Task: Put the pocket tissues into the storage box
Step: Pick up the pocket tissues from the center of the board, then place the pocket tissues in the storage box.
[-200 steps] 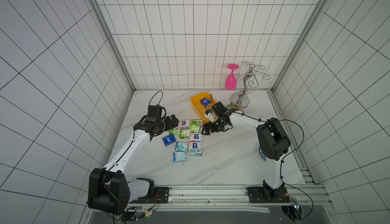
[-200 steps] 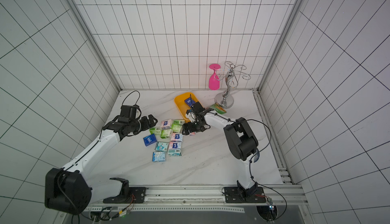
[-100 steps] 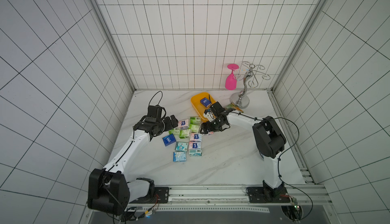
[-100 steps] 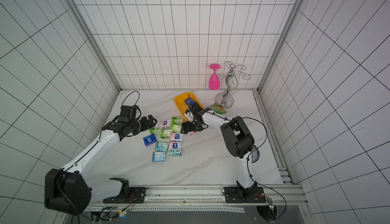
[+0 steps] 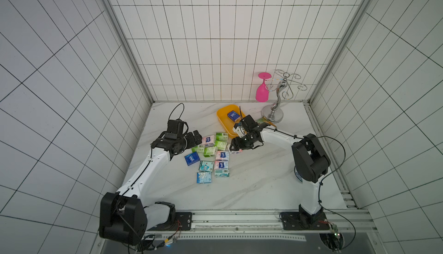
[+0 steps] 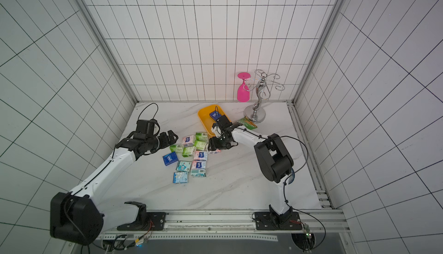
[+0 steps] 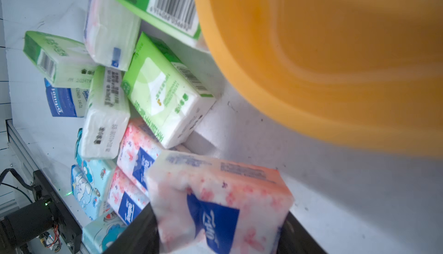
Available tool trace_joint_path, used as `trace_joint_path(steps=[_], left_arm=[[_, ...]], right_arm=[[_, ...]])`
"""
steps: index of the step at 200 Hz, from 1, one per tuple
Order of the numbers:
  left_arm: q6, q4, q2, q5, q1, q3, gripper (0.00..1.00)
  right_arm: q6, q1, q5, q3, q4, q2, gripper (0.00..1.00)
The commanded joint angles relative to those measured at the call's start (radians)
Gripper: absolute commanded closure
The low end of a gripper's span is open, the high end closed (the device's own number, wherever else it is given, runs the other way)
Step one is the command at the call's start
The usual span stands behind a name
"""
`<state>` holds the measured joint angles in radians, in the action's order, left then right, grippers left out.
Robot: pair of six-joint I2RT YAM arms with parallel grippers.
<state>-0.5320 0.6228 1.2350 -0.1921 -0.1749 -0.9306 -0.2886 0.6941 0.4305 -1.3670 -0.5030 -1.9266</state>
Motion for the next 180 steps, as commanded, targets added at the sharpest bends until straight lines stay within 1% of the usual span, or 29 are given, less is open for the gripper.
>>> trace_joint_path(steps=[1,36,54,71,95,112,157,180], left_arm=[[-0.002,-0.026,-0.006,-0.003,0.005,0.008,0.02],[-0.009,-0.037,-0.004,-0.013,0.005,0.016,0.02],[-0.011,-0.040,0.000,-0.023,0.005,0.016,0.02],[-0.010,-0.040,0.000,-0.026,0.005,0.013,0.02],[-0.011,-0.040,-0.004,-0.030,0.005,0.010,0.02],[-0.012,-0.040,-0.008,-0.035,0.005,0.009,0.02],[-0.013,-0.034,-0.027,-0.034,0.006,0.010,0.02],[-0.014,-0.035,-0.028,-0.030,0.007,0.016,0.02]], right_arm=[[-0.024,0.007,0.003,0.054,-0.048,0.101,0.33],[-0.063,0.002,-0.038,0.070,-0.121,0.199,0.29],[-0.102,-0.009,-0.067,0.028,-0.144,0.214,0.28],[-0.153,-0.026,-0.095,-0.040,-0.162,0.195,0.28],[-0.253,-0.056,-0.170,-0.148,-0.166,0.130,0.28],[-0.312,-0.074,-0.213,-0.241,-0.166,0.058,0.28],[-0.352,-0.089,-0.298,-0.549,-0.204,-0.170,0.28],[-0.406,-0.096,-0.318,-0.657,-0.197,-0.261,0.27]])
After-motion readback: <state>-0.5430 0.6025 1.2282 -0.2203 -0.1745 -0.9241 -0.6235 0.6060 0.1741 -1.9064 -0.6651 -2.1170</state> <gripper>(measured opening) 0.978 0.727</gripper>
